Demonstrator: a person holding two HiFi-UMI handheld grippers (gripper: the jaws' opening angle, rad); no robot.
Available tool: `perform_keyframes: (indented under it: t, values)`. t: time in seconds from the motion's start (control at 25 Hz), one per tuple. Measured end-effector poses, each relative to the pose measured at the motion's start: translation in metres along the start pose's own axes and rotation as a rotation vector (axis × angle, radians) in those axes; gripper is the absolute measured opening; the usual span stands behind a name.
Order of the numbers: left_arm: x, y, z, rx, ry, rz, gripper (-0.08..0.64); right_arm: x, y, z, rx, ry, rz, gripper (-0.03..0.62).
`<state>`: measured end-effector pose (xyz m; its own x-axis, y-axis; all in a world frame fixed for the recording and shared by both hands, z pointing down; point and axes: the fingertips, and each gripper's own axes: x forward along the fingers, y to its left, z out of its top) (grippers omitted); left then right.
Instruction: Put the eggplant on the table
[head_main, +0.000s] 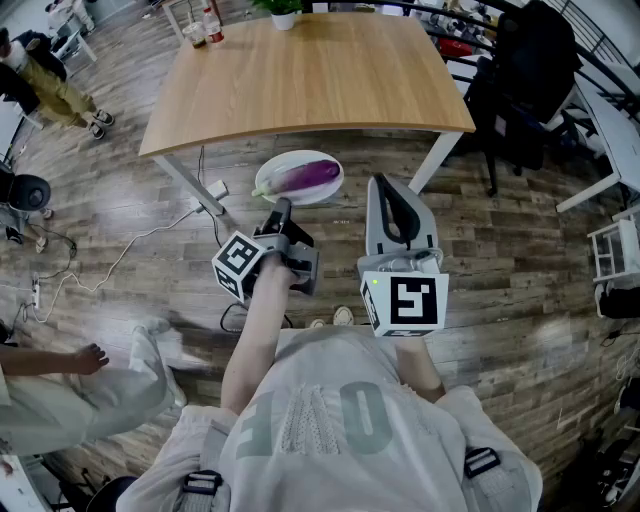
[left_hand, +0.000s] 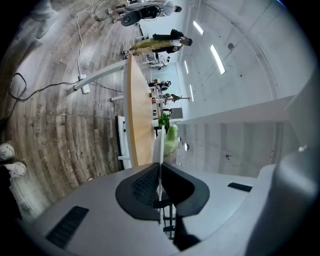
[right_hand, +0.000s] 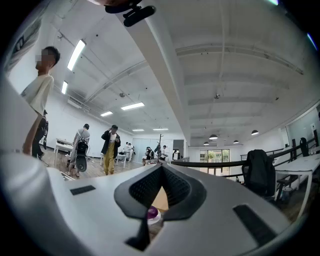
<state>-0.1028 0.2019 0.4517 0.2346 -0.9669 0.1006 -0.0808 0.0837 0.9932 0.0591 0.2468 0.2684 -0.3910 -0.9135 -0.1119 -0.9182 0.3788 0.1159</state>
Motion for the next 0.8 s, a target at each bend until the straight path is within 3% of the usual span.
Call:
perform_keyframes:
  t: [0.8]
  values:
    - [0.018, 0.004, -0.008, 0.002, 0.005, -0.016, 0.02, 0.006, -0.024, -0.028, 0.069, 0.007, -0.008, 0.017]
